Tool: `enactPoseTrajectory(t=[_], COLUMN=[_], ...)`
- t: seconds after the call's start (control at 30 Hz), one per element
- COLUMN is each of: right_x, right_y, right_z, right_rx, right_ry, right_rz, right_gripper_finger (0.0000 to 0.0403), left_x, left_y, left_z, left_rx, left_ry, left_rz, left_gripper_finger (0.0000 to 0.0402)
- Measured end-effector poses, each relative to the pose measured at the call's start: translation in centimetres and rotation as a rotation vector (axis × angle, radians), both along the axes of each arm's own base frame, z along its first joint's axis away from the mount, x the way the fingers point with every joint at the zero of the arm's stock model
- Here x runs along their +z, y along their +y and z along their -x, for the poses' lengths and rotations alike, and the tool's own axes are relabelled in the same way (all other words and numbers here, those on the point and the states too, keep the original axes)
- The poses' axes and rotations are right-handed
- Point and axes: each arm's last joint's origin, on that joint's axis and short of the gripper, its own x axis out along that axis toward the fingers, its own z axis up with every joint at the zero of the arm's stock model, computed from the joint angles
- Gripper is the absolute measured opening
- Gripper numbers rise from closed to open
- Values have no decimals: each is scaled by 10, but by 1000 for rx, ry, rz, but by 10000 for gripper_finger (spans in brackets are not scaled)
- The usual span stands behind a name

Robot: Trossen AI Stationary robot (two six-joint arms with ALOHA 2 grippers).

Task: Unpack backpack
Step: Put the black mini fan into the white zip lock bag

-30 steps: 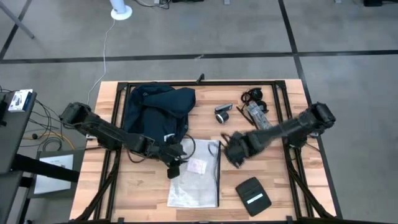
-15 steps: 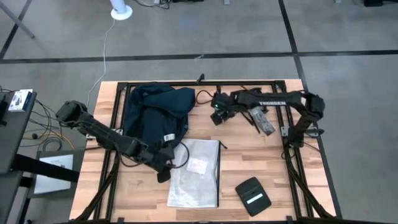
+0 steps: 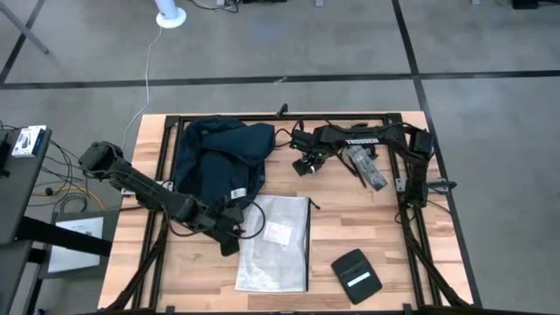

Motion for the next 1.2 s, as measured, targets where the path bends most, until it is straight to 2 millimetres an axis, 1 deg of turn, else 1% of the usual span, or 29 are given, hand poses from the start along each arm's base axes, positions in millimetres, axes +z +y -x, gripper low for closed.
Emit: enactPoseTrajectory(t=[0.13, 0.23, 0.43, 0.57, 0.67, 0.8, 0.93, 1.07, 1.2], right_x=[-13, -20, -17, -14, -10, 3, 22, 50, 71], right_y=[-5, -7, -4, 1, 11, 31, 62, 106, 156], right_z=[-4, -4, -5, -6, -6, -8, -3, 11, 29], right_rx=[-10, -19, -21, -8, 29, 101, 177, 280, 439], right_ry=[-1, 24, 12, 13, 20, 9, 13, 13, 21], right_rz=[-6, -18, -15, -16, -15, -9, -8, -9, -32], right_gripper_finger=[393, 370, 293, 249, 220, 216, 220, 233, 219], left_x=[0, 0, -1, -10, -18, -25, -29, -31, -32], left_y=[1, 1, 1, 4, 6, 8, 8, 8, 8], left_z=[0, 0, 0, 4, 9, 12, 12, 12, 13], left_rx=[13, 14, 15, 27, 55, 65, 66, 67, 66], left_ry=[-11, -11, -14, 3, 21, 27, -6, -14, -5], left_rz=[-24, -25, -32, -46, -36, -33, -13, -8, -13], left_gripper_finger=[152, 152, 152, 152, 152, 152, 152, 152, 152])
